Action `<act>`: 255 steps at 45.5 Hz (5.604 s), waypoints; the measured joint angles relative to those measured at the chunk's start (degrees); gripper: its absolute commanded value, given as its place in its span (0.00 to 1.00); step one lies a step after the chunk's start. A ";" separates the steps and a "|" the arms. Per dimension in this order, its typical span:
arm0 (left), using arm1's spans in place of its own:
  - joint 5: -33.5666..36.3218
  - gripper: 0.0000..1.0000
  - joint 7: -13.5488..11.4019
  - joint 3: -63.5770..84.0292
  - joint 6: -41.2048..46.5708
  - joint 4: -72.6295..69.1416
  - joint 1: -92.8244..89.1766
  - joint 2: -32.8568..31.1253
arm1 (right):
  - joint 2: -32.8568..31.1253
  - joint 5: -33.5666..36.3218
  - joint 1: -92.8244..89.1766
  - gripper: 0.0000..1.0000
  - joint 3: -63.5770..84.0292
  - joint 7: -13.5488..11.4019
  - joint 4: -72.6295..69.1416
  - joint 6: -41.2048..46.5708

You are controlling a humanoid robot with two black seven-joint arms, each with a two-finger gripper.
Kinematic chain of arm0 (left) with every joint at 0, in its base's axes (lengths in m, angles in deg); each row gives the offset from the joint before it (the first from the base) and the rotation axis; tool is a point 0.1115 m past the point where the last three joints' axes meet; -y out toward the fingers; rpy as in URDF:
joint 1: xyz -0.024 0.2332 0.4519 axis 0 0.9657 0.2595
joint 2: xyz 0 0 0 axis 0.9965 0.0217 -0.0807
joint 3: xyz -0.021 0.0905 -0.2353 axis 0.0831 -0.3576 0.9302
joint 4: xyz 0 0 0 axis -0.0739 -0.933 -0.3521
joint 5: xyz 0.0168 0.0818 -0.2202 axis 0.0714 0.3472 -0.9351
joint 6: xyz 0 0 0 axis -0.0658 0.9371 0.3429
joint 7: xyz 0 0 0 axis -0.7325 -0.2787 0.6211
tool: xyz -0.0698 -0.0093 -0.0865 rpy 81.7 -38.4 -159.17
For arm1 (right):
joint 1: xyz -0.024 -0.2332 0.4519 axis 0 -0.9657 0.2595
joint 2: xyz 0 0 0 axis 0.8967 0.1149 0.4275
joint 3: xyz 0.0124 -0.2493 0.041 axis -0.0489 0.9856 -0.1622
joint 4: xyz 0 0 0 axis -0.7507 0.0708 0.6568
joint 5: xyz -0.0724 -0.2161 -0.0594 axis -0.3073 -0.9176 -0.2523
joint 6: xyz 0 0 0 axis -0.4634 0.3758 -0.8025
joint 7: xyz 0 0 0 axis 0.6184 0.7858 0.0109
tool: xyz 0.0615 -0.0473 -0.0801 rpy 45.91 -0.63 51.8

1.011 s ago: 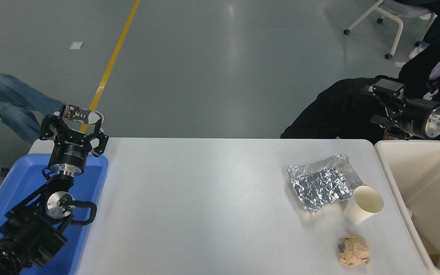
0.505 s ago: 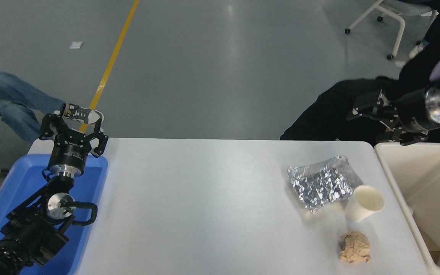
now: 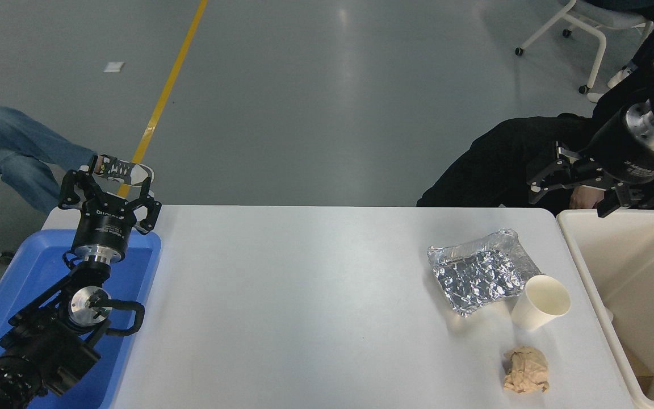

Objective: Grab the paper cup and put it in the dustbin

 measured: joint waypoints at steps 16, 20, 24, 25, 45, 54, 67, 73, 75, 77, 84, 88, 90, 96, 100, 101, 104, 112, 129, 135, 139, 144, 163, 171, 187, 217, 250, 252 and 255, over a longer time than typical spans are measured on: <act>-0.01 0.99 0.00 0.00 0.00 0.00 0.00 0.00 | 0.44 -2.27 3.37 1.00 0.18 -0.43 -2.42 0.34; -0.02 0.99 0.00 0.00 0.00 0.00 0.00 0.00 | 0.41 -2.87 3.49 1.00 0.00 -0.46 -2.62 0.36; -0.01 0.99 0.00 0.00 0.00 0.00 0.00 0.00 | 0.02 -3.29 3.35 1.00 -0.13 -0.50 -2.75 0.38; -0.02 0.99 0.00 0.00 0.00 0.00 0.00 0.00 | -0.08 -3.37 3.21 1.00 -0.14 -0.52 -2.77 0.38; 0.01 0.99 0.00 0.00 0.00 0.00 0.00 -0.01 | -4.47 -4.70 -3.67 1.00 -1.21 -0.67 -0.78 0.39; 0.01 0.99 0.00 0.00 0.00 0.01 0.00 0.00 | -5.58 -4.83 -11.86 1.00 -1.63 -1.04 2.39 -3.56; -0.06 0.99 0.00 0.00 0.00 0.00 0.00 0.00 | -10.62 -5.08 -26.83 1.00 -8.18 -1.37 9.47 -12.45; -0.06 0.99 0.00 0.00 0.00 0.00 0.00 0.00 | -11.78 -5.45 -33.45 1.00 -11.80 -1.43 12.09 -15.07; -0.06 0.99 0.00 0.00 0.00 0.00 0.00 -0.01 | -11.87 -5.51 -35.20 1.00 -12.40 -1.44 12.90 -15.82; -0.07 0.99 0.00 0.00 0.00 0.00 0.00 0.01 | -11.99 -5.59 -37.32 1.00 -13.26 -1.47 13.88 -16.81; -0.02 0.99 0.00 0.00 0.00 -0.01 0.00 0.00 | -11.75 -5.72 -43.59 1.00 -15.30 -1.55 17.45 -20.37; -0.02 0.99 0.00 0.00 0.00 0.00 0.00 0.00 | -11.52 -5.73 -46.24 0.99 -16.62 -1.56 19.00 -21.28; -0.01 0.99 0.00 0.00 0.00 0.00 0.00 -0.01 | -11.43 -5.75 -47.41 0.99 -17.37 -1.55 19.71 -21.80; -0.07 0.99 0.00 0.00 0.00 0.00 0.00 0.00 | -11.21 -5.80 -50.19 0.92 -18.77 -1.57 21.11 -22.96; -0.06 0.99 0.00 0.00 0.00 0.00 0.00 0.00 | -11.08 -5.82 -51.39 0.86 -19.31 -1.57 21.79 -23.77; -0.07 0.99 0.00 0.00 0.00 0.00 0.00 0.00 | -11.06 -5.81 -51.62 0.80 -19.39 -1.58 21.88 -23.93; -0.07 0.99 0.00 0.00 0.00 0.00 0.00 0.00 | -11.01 -5.76 -52.20 0.54 -19.74 -1.58 22.18 -24.44; -0.07 0.99 0.00 0.00 0.00 0.00 0.00 0.00 | -11.04 -5.44 -53.43 0.03 -21.24 -1.57 22.68 -25.22; -0.07 0.99 0.00 0.00 0.00 0.00 0.00 0.00 | -11.67 -4.65 -54.27 0.00 -23.53 -1.58 22.95 -25.68; -0.07 0.99 0.00 0.00 0.00 0.00 0.00 0.00 | -11.91 -4.52 -54.26 0.00 -23.83 -1.58 22.97 -25.71; -0.07 0.99 0.00 0.00 0.00 0.00 0.00 0.00 | -12.06 -4.44 -54.23 0.00 -23.95 -1.58 22.98 -25.71; -0.08 0.99 0.00 0.00 0.00 0.00 0.00 0.00 | -12.21 -4.39 -54.08 0.00 -24.10 -1.58 23.01 -25.71; -0.02 0.99 0.00 0.01 0.00 0.00 0.00 0.00 | -16.88 -4.71 -45.60 0.00 -22.54 -1.37 18.59 -21.91; -0.02 0.99 0.00 0.03 0.00 -0.01 0.00 0.00 | -18.66 -4.88 -37.14 0.00 -19.65 -1.28 14.74 -16.31; -0.01 0.99 0.00 0.03 0.00 -0.02 0.00 0.01 | -19.27 -4.97 -18.08 0.00 -16.81 -1.25 8.03 -3.07; -0.03 0.99 0.00 0.02 0.00 0.00 0.00 0.00 | -16.96 -4.28 6.93 0.00 -9.72 -1.23 2.92 0.27; -0.06 0.99 0.00 0.00 -0.01 0.02 0.00 -0.01 | -30.01 -4.27 -9.97 0.00 -2.95 -1.35 12.38 -6.34; -0.07 0.99 0.00 0.00 0.00 0.00 0.00 0.00 | -30.62 -4.25 -14.06 0.00 -4.54 -1.35 14.04 -8.63; -0.08 0.99 0.00 0.00 -0.01 0.01 0.00 -0.01 | -31.31 -4.26 -20.11 0.00 -7.43 -1.34 16.69 -11.98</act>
